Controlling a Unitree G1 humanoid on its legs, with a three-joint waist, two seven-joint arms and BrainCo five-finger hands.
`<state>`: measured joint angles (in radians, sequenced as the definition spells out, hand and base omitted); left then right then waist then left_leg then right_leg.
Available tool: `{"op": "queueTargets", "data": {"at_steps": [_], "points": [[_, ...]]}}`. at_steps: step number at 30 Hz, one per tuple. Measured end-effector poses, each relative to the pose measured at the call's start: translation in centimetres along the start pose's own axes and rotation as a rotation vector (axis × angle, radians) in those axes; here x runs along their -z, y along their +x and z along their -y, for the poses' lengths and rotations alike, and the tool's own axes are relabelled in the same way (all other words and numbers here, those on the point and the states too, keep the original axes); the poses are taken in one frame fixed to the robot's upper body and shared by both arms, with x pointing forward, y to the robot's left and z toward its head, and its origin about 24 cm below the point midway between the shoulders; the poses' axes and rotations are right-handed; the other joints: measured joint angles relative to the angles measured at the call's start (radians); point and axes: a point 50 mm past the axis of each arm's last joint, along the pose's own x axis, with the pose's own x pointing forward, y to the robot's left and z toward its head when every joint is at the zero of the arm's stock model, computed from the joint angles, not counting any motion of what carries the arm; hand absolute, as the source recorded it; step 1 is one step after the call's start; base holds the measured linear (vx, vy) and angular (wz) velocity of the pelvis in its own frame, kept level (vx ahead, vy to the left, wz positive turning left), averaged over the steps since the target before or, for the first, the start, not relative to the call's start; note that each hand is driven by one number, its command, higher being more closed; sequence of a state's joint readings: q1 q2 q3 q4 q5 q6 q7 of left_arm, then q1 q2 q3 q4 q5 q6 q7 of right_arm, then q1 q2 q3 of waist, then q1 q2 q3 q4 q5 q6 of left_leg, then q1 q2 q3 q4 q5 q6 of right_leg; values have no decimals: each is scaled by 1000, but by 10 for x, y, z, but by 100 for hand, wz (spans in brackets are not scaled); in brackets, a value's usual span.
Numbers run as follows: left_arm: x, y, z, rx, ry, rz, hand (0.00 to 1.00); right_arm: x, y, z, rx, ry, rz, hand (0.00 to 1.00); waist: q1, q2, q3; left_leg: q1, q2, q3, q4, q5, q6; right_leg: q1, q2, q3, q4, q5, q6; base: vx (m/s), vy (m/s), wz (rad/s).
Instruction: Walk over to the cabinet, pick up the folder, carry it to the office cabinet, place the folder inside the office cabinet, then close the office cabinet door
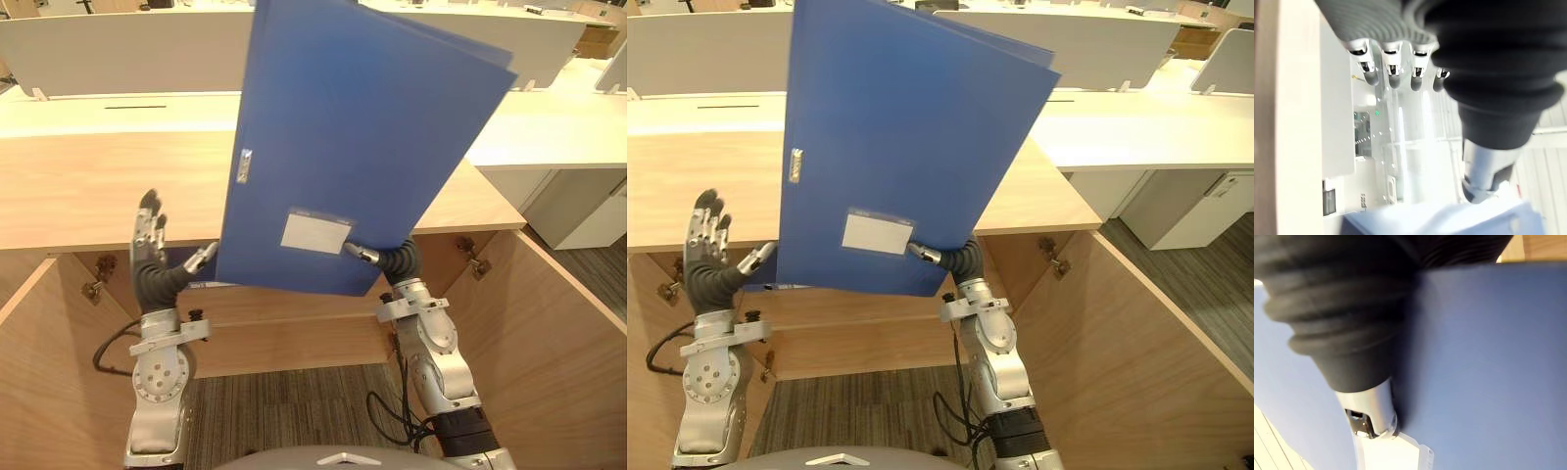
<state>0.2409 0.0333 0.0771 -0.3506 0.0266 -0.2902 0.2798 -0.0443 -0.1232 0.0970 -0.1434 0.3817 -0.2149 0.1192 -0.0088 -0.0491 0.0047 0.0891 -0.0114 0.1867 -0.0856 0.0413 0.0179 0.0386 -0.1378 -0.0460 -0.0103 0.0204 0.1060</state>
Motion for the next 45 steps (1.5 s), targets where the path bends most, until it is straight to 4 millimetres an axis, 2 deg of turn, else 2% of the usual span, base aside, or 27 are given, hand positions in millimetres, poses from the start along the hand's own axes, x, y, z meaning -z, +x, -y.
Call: {"op": "queueTargets", "data": {"at_steps": [5,8,14,16,17,19,22,26,30,35,37,39,40,41,43,45], "points": [[22,-11,-22,-143,49,-125,0,-1,-3,7,56,-19,4,100,0,-1,0,-2,0,-20,0,0,-2,8,-1,-21,1,-8,0,-11,-14,11],[36,-22,-34,-201,63,-215,0,1,-8,7,63,-30,-11,100,11,-2,-1,-4,2,-26,0,0,-3,11,0,-25,0,-10,2,1,-18,8],[85,-63,-55,-235,143,-528,0,-1,-13,5,60,-28,-9,100,12,-5,-3,-16,2,-43,0,-1,-4,9,-1,-46,-2,-12,6,1,-16,8],[109,-87,-60,-217,165,-692,0,2,-16,3,52,-24,-28,100,14,-9,-5,-18,3,-46,0,-1,-5,9,0,-47,-3,-13,7,-1,-18,4],[115,-93,-61,-216,171,-732,0,2,-16,2,47,-22,-32,100,14,-9,-4,-18,3,-46,0,-1,-5,9,0,-47,-3,-13,7,0,0,0],[134,-118,-65,-198,194,-887,0,6,-16,-5,14,-17,-57,100,14,-10,-4,-19,3,-43,0,-3,-7,6,0,-46,-3,-13,7,-15,-12,-4],[150,-141,-72,-160,238,-1024,0,12,-17,-15,-49,-35,-87,100,14,-13,-6,-20,8,-38,0,-3,-8,4,2,-42,-5,-12,6,-17,-16,-5],[170,-176,-91,-130,315,-1236,0,27,-22,-35,-183,-69,-166,100,17,-23,-12,-22,9,-35,0,-4,-9,7,7,-38,-23,-3,3,-9,-8,-2],[176,-192,-99,-83,378,-1335,0,49,-25,-45,-286,-131,-268,100,21,-18,3,-30,8,-31,0,-7,-14,5,7,-32,-39,12,3,-34,-5,-3],[181,-200,-101,-15,418,-1407,0,60,-23,-61,-445,-213,-322,100,31,-22,43,-39,6,-19,1,-8,-16,-8,7,-19,-44,19,-3,-49,0,-7],[183,-195,-98,13,428,-1397,0,64,-19,-67,-512,-252,-331,100,33,-22,64,-62,7,-14,7,-5,-20,-44,6,-10,-31,19,-7,-70,10,-11],[188,-177,-89,52,429,-1351,0,64,-5,-77,-616,-322,-308,100,38,-24,126,-143,11,-7,78,-18,-18,-119,5,5,18,25,-14,-83,14,-13],[191,-159,-80,68,419,-1305,0,63,7,-80,-663,-382,-289,100,38,-26,178,-214,22,-7,171,-52,-15,-158,5,6,47,26,-16,-140,-2,0],[193,-149,-76,78,413,-1280,0,61,12,-81,-680,-415,-279,100,39,-16,203,-257,29,-10,221,-69,-15,-182,8,6,62,27,-16,-191,-1,5],[195,-122,-62,97,394,-1207,0,58,26,-77,-720,-542,-259,100,42,25,282,-389,61,-22,382,-115,1,-263,27,3,119,30,-11,-169,6,2],[195,-108,-59,96,393,-1168,0,52,35,-74,-730,-623,-233,100,42,38,334,-457,80,-26,446,-131,3,-319,39,3,159,27,-13,-133,6,-6]]}}
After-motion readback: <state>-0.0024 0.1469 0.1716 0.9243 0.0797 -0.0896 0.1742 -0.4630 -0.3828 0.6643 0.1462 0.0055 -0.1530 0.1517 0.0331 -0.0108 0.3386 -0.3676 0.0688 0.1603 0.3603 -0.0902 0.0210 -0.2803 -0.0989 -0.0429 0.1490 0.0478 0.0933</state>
